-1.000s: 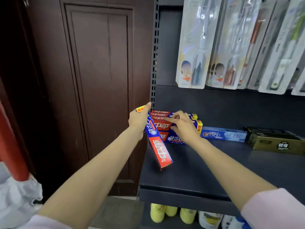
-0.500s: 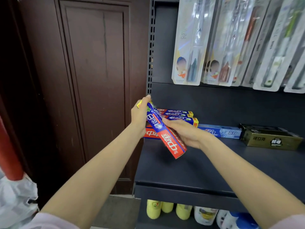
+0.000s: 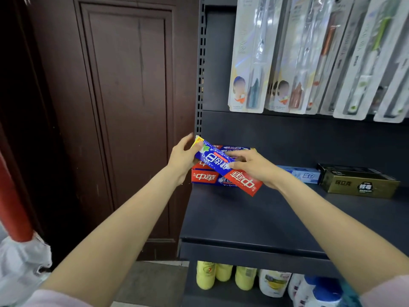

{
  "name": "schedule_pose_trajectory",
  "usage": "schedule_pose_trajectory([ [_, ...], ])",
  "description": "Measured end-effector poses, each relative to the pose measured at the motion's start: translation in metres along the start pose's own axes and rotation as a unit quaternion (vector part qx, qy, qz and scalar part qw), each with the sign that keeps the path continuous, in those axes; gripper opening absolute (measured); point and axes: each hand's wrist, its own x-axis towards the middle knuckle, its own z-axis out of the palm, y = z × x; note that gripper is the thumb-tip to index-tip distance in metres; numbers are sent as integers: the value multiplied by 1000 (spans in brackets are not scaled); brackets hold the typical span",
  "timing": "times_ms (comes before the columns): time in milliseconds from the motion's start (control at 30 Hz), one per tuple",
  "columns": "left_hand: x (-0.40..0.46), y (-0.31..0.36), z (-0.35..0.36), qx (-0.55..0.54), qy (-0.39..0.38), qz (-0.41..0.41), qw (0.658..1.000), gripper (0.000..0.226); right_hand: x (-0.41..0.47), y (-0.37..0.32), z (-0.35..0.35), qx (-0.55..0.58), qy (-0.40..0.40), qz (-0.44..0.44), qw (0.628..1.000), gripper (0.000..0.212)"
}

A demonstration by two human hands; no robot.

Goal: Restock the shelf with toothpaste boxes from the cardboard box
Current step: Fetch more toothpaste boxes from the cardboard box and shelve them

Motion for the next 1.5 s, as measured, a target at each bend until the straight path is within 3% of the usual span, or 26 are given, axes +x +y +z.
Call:
schedule_pose_trajectory([
  [67,-3,-3,3,9,-44,-46,998,60,-3,4,7,79,16,6,997,43],
  [133,-7,-7,9,90,-98,-51,990,56,-2,9,13,122,32,11,992,45],
  [200,-11,-5,14,141,-116,-6,983,46,-1,11,14,39,118,-20,992,66],
  [300,-15,3,18,246,-148,65,956,42,-4,7,3,-141,269,-124,945,112],
  [333,-15,6,18,320,-167,91,928,43,-7,6,-2,-201,277,-158,926,116],
  [400,-15,10,20,450,-205,144,857,46,-10,7,-9,-296,215,-160,917,107],
  [500,-13,10,31,563,-217,218,767,46,-9,20,-11,-366,114,-90,919,68],
  [633,-6,-12,43,665,-167,271,676,49,-12,42,0,-338,195,-84,917,52],
  [733,-8,-34,38,769,-102,308,551,49,-14,59,15,-397,216,-52,890,47],
  [767,-8,-41,35,785,-97,306,531,50,-14,66,19,-418,213,-38,882,48],
  [867,-7,-52,28,783,-94,272,551,53,-13,80,23,-429,203,-33,880,53],
  [1167,-18,-48,50,716,-79,246,649,47,-21,78,7,-280,164,-19,946,50],
  [1300,-38,-44,88,671,-69,258,692,39,-55,85,-16,-266,181,-31,946,42],
  [1500,-95,-49,181,567,-146,231,777,25,-146,124,-79,-281,187,37,941,26],
])
